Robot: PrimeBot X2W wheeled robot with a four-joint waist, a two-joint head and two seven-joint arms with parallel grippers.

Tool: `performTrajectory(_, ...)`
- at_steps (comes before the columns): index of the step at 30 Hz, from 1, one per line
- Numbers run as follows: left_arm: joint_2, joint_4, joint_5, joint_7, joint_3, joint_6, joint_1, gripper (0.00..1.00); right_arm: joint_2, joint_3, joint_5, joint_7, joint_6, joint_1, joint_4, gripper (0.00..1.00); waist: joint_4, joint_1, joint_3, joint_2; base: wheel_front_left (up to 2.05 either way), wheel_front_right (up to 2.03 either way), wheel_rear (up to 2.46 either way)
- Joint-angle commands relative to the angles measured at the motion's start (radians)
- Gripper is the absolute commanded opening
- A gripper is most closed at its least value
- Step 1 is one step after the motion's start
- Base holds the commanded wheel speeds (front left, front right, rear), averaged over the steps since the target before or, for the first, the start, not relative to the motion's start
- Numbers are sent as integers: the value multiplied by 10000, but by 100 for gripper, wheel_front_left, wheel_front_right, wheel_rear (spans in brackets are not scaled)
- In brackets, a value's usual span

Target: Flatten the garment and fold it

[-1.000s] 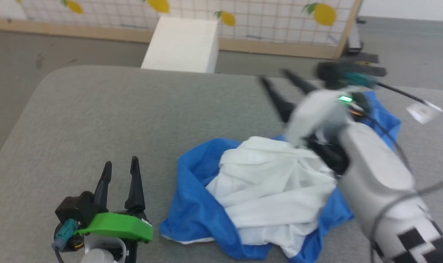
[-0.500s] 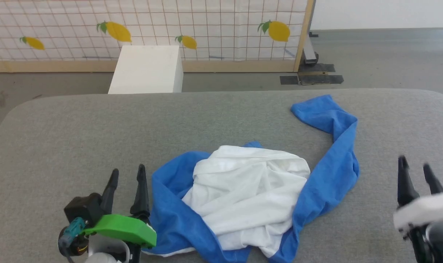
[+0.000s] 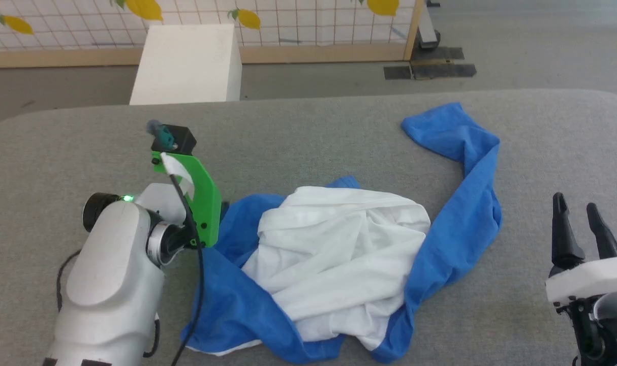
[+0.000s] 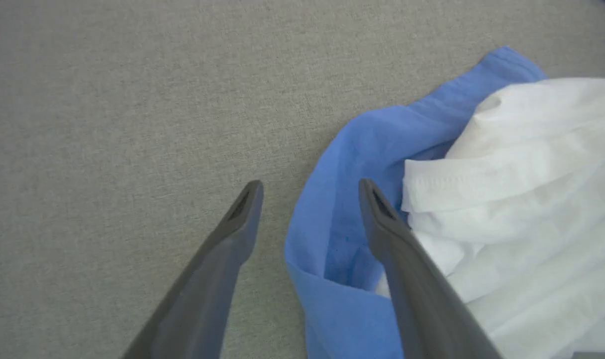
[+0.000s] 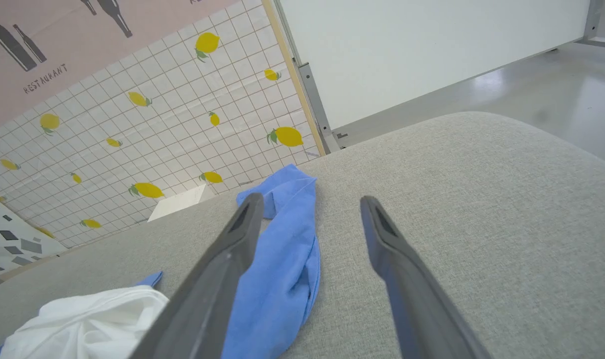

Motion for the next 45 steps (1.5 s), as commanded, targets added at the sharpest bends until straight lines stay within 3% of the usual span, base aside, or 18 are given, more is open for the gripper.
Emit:
performTrajectory(1,160,141,-25,486,-148,-79,-198,100,2,29,26,-24,-13,-147,-45,100,-427,0,446,0,0,0,0)
performTrajectory(6,524,622,101,1838,-594,-147,-210,100,2,-11,90,-173,-13,-229,-10,100,-756,0,859,0,0,0,0)
performTrajectory(9,421,833,-215,2287,-641,-180,147,100,2,-120,62,-262,-13,-195,30,100,-814,0,987,0,0,0,0)
performTrajectory(10,355,922,-429,2489,-633,-211,290,93,2,-162,48,-301,-13,-186,39,100,-815,0,1009,0,0,0,0)
performTrajectory(11,275,917,-632,2489,-540,-222,372,57,2,-179,43,-322,-13,-179,42,100,-811,0,1025,0,0,0,0)
performTrajectory(12,127,696,-942,1787,-196,-184,408,0,2,-252,22,-372,-13,-146,55,100,-660,0,1036,0,0,0,0)
performTrajectory(19,-351,294,-2011,-1548,2151,811,-611,0,2,-59,60,-407,-13,-276,177,100,-209,0,802,0,0,0,0)
performTrajectory(23,-124,-6,-2520,-3409,3708,1268,-1032,0,3,41,61,-408,-13,-321,281,100,66,0,646,0,0,0,0)
performTrajectory(31,303,-1116,-3297,-5709,6643,2031,800,0,3,-18,80,-439,-13,-166,384,100,473,0,459,0,0,0,0)
performTrajectory(36,-19,-952,-3214,-6044,7289,2432,2486,0,3,-141,93,-374,-13,-3,383,100,886,0,484,0,0,0,0)
performTrajectory(37,-157,-844,-3249,-5985,7315,2508,2700,45,3,-154,95,-353,-13,14,375,100,976,0,478,0,0,0,0)
performTrajectory(38,-231,-726,-3230,-5952,7288,2553,2820,100,3,-163,106,-344,-13,15,368,100,1041,0,469,0,0,0,0)
performTrajectory(42,-348,-645,-3233,-6246,7286,2450,2897,100,3,-66,119,-265,-13,-37,367,100,1206,0,374,0,0,0,0)
performTrajectory(45,-237,-1384,-3005,-6648,6851,1816,2734,100,3,-84,59,-185,-13,-30,323,100,1323,0,246,0,0,0,0)
